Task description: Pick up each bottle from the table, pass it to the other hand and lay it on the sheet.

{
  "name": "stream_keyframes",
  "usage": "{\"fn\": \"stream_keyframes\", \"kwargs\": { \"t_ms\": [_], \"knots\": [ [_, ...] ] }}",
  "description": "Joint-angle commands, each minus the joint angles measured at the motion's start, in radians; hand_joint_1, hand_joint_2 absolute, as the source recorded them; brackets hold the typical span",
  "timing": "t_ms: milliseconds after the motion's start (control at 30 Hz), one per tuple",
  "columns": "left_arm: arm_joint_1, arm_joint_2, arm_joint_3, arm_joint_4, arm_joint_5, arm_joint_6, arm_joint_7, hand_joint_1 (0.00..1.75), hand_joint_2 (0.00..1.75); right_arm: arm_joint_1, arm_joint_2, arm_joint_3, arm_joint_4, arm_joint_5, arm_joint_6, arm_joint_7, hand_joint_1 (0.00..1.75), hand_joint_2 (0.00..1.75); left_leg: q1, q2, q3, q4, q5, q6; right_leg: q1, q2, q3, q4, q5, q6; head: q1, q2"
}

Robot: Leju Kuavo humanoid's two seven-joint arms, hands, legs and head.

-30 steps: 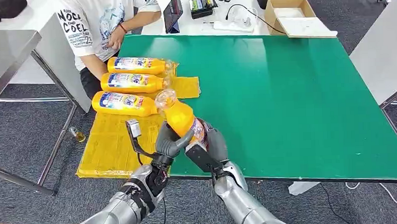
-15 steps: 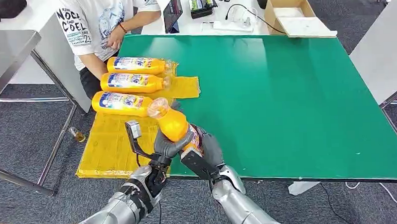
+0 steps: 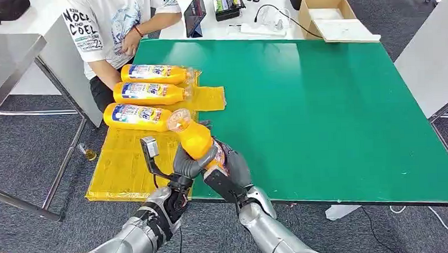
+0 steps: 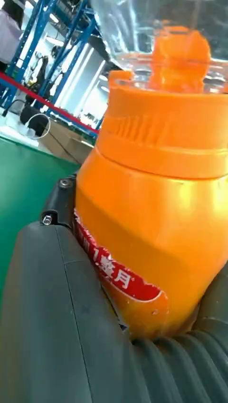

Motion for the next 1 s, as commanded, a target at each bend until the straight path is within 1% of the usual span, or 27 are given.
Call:
{"fn": "stream_keyframes", "kwargs": {
  "t_ms": [33, 167, 200, 233, 267, 333, 467, 500, 533, 567, 600, 633, 667, 700, 733, 767, 800, 833, 867, 900, 933, 1000],
  "knots": [
    [-0.087, -0.015, -0.078, 0.024, -0.003, -0.032, 0.011, 1.75, 1.75, 0.005, 0.019, 0.112, 0.071, 0.018, 0.030, -0.005, 1.75, 1.75, 0.001, -0.001, 0.004, 0.000, -0.002, 0.002, 0.001, -0.003, 0.005, 0.000, -0.003, -0.002, 0.000, 0.000],
    [-0.087, -0.015, -0.078, 0.024, -0.003, -0.032, 0.011, 1.75, 1.75, 0.005, 0.019, 0.112, 0.071, 0.018, 0.030, -0.005, 1.75, 1.75, 0.001, -0.001, 0.002, 0.000, -0.001, 0.001, 0.001, -0.002, 0.003, 0.000, -0.001, -0.002, 0.000, 0.000],
    [-0.087, -0.015, -0.078, 0.024, -0.003, -0.032, 0.011, 1.75, 1.75, 0.005, 0.019, 0.112, 0.071, 0.018, 0.030, -0.005, 1.75, 1.75, 0.001, 0.000, 0.005, 0.001, -0.002, 0.002, 0.002, -0.003, 0.006, 0.000, -0.003, -0.003, 0.000, 0.000],
    [-0.085, -0.015, -0.077, 0.021, -0.001, -0.043, 0.008, 1.75, 1.75, 0.006, 0.019, 0.108, 0.072, 0.015, 0.032, -0.006, 1.75, 1.75, 0.000, -0.001, 0.002, 0.000, -0.001, 0.001, 0.001, -0.002, 0.003, 0.000, -0.002, -0.002, 0.000, 0.000],
    [-0.085, -0.015, -0.077, 0.020, -0.005, -0.045, 0.005, 1.75, 1.75, 0.005, 0.019, 0.105, 0.074, 0.017, 0.030, -0.007, 1.75, 1.75, 0.001, 0.000, 0.005, 0.001, -0.003, 0.002, 0.002, -0.003, 0.006, 0.000, -0.003, -0.003, 0.000, 0.000],
    [-0.085, -0.015, -0.075, 0.017, -0.008, -0.048, 0.004, 1.75, 1.75, 0.004, 0.019, 0.100, 0.078, 0.021, 0.022, -0.005, 1.75, 1.75, 0.000, -0.001, 0.002, 0.000, -0.001, 0.001, 0.001, -0.002, 0.003, 0.000, -0.002, -0.002, 0.000, 0.000],
    [-0.088, -0.012, -0.066, 0.008, -0.028, -0.035, -0.003, 1.75, 1.75, -0.004, 0.019, 0.076, 0.084, 0.033, 0.011, -0.004, 1.75, 1.75, 0.001, -0.001, 0.004, 0.001, -0.002, 0.002, 0.002, -0.003, 0.005, 0.000, -0.003, -0.002, 0.000, 0.000],
    [-0.089, -0.011, -0.064, 0.006, -0.031, -0.033, -0.004, 1.75, 1.75, -0.007, 0.019, 0.072, 0.086, 0.036, 0.011, -0.002, 1.75, 1.75, 0.000, -0.001, 0.002, 0.000, -0.001, 0.001, 0.001, -0.002, 0.003, 0.000, -0.001, -0.002, 0.000, 0.000],
    [-0.089, -0.010, -0.061, 0.004, -0.037, -0.030, -0.006, 1.75, 1.75, -0.009, 0.019, 0.065, 0.085, 0.042, 0.009, 0.000, 1.75, 1.75, 0.001, 0.000, 0.004, 0.001, -0.002, 0.002, 0.002, -0.003, 0.005, 0.000, -0.003, -0.002, 0.000, 0.000],
    [-0.090, -0.010, -0.055, 0.003, -0.042, -0.031, -0.005, 1.75, 1.75, -0.010, 0.019, 0.058, 0.084, 0.050, 0.010, 0.001, 1.75, 1.75, 0.000, 0.000, 0.003, 0.001, -0.002, 0.002, 0.001, -0.002, 0.004, 0.000, -0.002, -0.002, 0.000, 0.000],
    [-0.090, -0.010, -0.053, 0.002, -0.046, -0.030, -0.006, 1.75, 1.75, -0.011, 0.019, 0.054, 0.084, 0.056, 0.007, 0.003, 1.75, 1.75, 0.001, 0.000, 0.004, 0.001, -0.002, 0.002, 0.002, -0.003, 0.005, 0.000, -0.003, -0.003, 0.000, 0.000],
    [-0.092, -0.009, -0.045, -0.001, -0.052, -0.027, -0.008, 1.75, 1.75, -0.013, 0.019, 0.042, 0.079, 0.063, -0.004, 0.002, 1.75, 1.75, 0.000, -0.001, 0.002, 0.001, -0.001, 0.001, 0.001, -0.003, 0.003, 0.000, -0.002, -0.002, 0.000, 0.000],
    [-0.092, -0.003, -0.037, -0.014, -0.067, 0.010, -0.027, 1.75, 1.75, -0.010, 0.019, 0.015, 0.052, 0.038, -0.073, -0.011, 0.00, 1.75, 0.000, -0.001, 0.003, 0.001, -0.002, 0.002, 0.001, -0.003, 0.004, 0.001, -0.002, -0.002, 0.000, 0.000],
    [-0.091, 0.006, -0.033, -0.034, -0.088, 0.048, -0.039, 1.75, 1.75, -0.014, 0.019, 0.008, 0.034, 0.025, -0.080, -0.011, 0.00, 0.00, 0.001, -0.001, 0.003, 0.001, -0.002, 0.002, 0.001, -0.003, 0.004, 0.000, -0.002, -0.002, 0.000, 0.000],
    [-0.084, 0.021, -0.033, -0.072, -0.149, 0.132, -0.071, 1.75, 1.75, -0.014, 0.019, -0.009, 0.001, 0.005, -0.087, -0.032, 0.00, 0.00, 0.001, 0.000, 0.003, 0.001, -0.002, 0.002, 0.002, -0.002, 0.004, 0.001, -0.002, -0.002, 0.000, 0.000],
    [-0.072, 0.029, -0.018, -0.113, -0.172, 0.155, -0.064, 1.75, 1.75, -0.012, 0.019, -0.024, -0.028, 0.009, -0.084, -0.028, 0.00, 0.00, 0.001, 0.001, 0.005, 0.001, -0.003, 0.002, 0.002, -0.002, 0.005, 0.001, -0.003, -0.003, 0.000, 0.000],
    [-0.059, 0.035, 0.004, -0.149, -0.200, 0.186, -0.060, 1.75, 1.75, -0.004, 0.019, -0.049, -0.063, 0.018, -0.082, -0.036, 0.00, 0.00, 0.000, 0.000, 0.001, 0.001, -0.001, 0.001, 0.001, -0.001, 0.001, 0.001, -0.001, -0.002, 0.000, 0.000],
    [-0.051, 0.039, 0.023, -0.172, -0.207, 0.187, -0.047, 1.75, 1.75, 0.004, 0.017, -0.067, -0.097, 0.025, -0.073, -0.036, 0.00, 0.00, 0.001, 0.002, 0.007, 0.002, -0.004, 0.003, 0.002, -0.001, 0.007, 0.001, -0.004, -0.004, 0.001, 0.000],
    [-0.047, 0.043, 0.037, -0.188, -0.209, 0.186, -0.040, 1.75, 1.75, 0.009, 0.015, -0.080, -0.123, 0.028, -0.069, -0.036, 0.00, 0.00, 0.001, 0.005, 0.009, 0.001, -0.005, 0.003, 0.003, 0.000, 0.009, 0.000, -0.004, -0.005, 0.000, 0.000],
    [-0.038, 0.052, 0.050, -0.217, -0.240, 0.219, -0.049, 1.75, 1.75, 0.021, 0.012, -0.105, -0.169, 0.031, -0.069, -0.042, 0.00, 0.00, 0.000, 0.005, 0.008, 0.001, -0.004, 0.003, 0.002, 0.001, 0.008, 0.001, -0.003, -0.004, 0.000, 0.000],
    [-0.026, 0.056, 0.070, -0.252, -0.262, 0.237, -0.059, 1.75, 1.75, 0.041, 0.009, -0.134, -0.226, 0.025, -0.067, -0.045, 0.00, 0.00, 0.000, 0.004, 0.002, 0.001, -0.002, 0.001, 0.001, 0.002, 0.002, 0.000, -0.001, -0.002, 0.000, 0.000],
    [0.001, 0.072, 0.091, -0.329, -0.320, 0.282, -0.067, 1.75, 1.75, 0.069, 0.000, -0.167, -0.311, 0.019, -0.045, -0.043, 0.00, 0.00, 0.000, 0.003, 0.004, 0.000, -0.002, 0.001, 0.001, 0.001, 0.004, 0.000, -0.001, -0.003, 0.000, 0.000]
  ]
}}
